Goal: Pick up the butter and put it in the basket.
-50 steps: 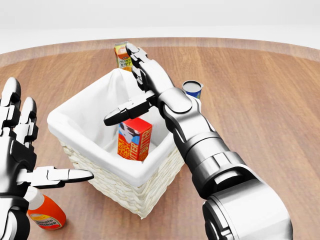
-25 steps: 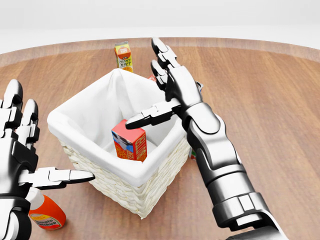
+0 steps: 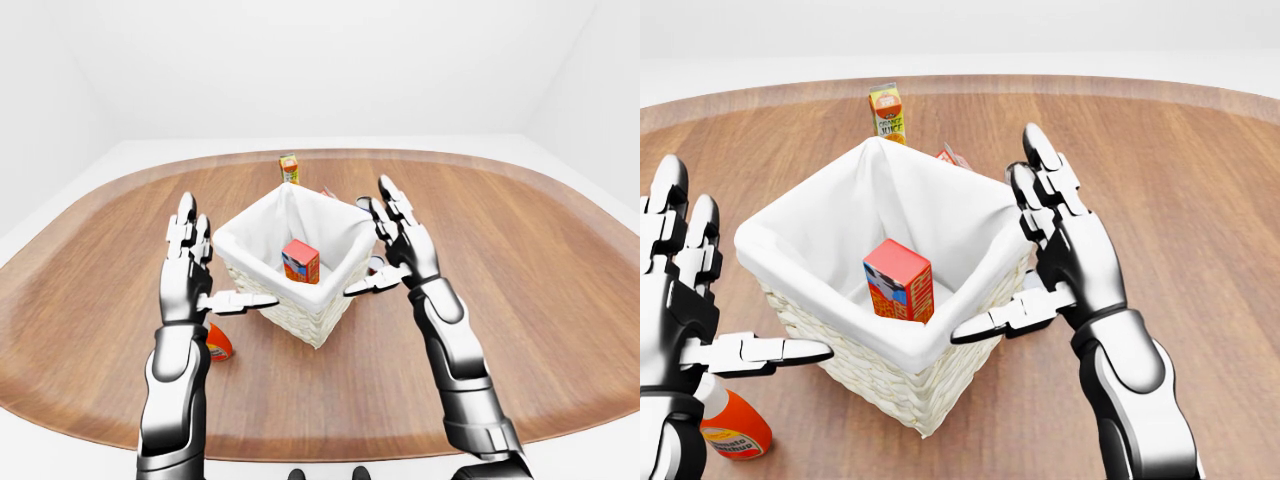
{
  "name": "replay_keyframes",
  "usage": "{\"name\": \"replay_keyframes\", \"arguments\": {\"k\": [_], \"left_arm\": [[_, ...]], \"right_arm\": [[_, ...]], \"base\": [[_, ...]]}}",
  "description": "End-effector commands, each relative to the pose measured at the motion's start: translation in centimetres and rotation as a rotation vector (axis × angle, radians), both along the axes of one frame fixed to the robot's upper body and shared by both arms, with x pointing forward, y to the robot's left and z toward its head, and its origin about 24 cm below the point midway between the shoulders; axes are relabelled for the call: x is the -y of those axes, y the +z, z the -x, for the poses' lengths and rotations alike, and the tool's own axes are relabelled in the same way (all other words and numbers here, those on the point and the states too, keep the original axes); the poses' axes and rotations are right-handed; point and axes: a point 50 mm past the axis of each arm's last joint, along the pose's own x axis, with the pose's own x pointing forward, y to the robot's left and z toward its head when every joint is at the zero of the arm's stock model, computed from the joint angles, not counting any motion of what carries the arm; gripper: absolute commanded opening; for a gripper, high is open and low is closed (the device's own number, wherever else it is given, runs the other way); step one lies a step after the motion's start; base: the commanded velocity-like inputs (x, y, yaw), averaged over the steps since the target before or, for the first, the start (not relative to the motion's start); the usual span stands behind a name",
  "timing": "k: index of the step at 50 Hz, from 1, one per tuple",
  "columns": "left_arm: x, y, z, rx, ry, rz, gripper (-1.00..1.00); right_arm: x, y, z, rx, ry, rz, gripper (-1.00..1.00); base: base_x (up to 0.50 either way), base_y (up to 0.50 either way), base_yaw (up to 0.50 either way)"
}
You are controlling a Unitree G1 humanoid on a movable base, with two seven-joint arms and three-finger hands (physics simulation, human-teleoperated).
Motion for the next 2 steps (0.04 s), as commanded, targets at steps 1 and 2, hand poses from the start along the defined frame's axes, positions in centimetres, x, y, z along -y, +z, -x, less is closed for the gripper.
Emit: {"name": "replay_keyframes", "arguments": {"k": [1,2], "left_arm": [[0.11,0.46,-0.12,0.018,-0.007,-0.004,1.00],[0.14,0.56,-0.11,0.023,-0.008,-0.004,1.00]], "right_arm": [[1.04,-0.58,2.52,0.005,-0.038,-0.013,1.00],[1.17,-0.49,2.69,0.005,-0.042,-0.018,1.00]], "base": [[0.00,0.00,0.00],[0.00,0.00,0.00]]}}
